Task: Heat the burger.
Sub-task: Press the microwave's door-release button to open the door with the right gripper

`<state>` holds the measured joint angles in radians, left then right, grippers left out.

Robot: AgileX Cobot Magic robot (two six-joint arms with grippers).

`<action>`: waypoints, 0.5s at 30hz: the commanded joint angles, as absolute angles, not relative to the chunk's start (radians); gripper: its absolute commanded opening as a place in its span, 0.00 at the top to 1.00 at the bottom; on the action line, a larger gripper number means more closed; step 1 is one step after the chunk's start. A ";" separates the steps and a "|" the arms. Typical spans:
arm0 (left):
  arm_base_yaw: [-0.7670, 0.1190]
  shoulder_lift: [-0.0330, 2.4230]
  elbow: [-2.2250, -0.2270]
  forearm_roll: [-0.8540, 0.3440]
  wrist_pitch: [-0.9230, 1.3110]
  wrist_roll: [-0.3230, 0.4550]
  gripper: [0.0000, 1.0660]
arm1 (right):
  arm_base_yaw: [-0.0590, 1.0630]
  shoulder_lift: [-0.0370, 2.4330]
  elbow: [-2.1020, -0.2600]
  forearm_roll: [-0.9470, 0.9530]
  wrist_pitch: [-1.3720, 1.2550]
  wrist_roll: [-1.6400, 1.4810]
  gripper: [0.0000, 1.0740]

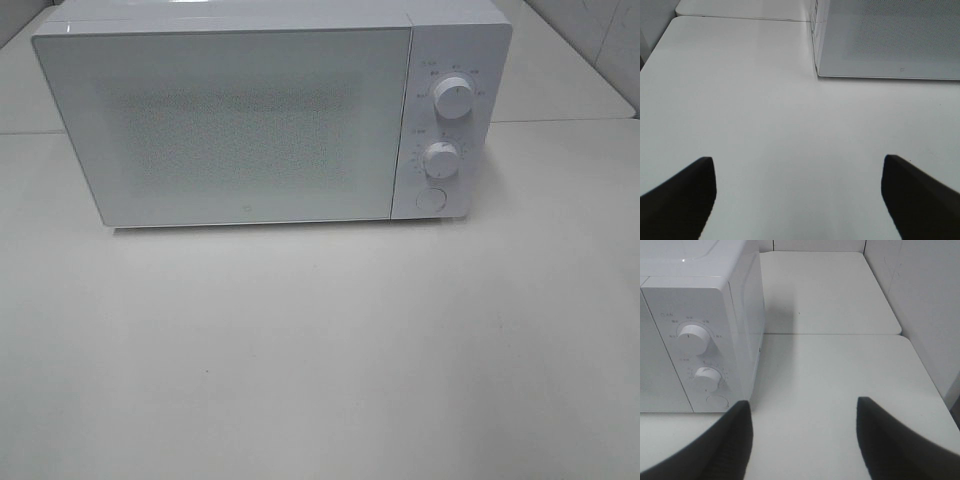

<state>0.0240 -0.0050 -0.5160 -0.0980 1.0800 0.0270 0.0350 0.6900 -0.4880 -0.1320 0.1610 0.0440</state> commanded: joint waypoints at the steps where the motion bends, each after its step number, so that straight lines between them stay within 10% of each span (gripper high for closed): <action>1: 0.026 -0.010 -0.516 -0.101 1.068 0.021 0.23 | 0.028 0.725 -0.465 -0.145 0.047 0.059 0.55; 10: 0.026 -0.010 -0.516 -0.101 1.068 0.021 0.23 | 0.028 0.884 -0.385 -0.145 -0.242 0.205 0.95; 15: 0.026 -0.010 -0.516 -0.101 1.068 0.021 0.23 | 0.028 0.974 -0.352 -0.145 -0.385 0.267 1.00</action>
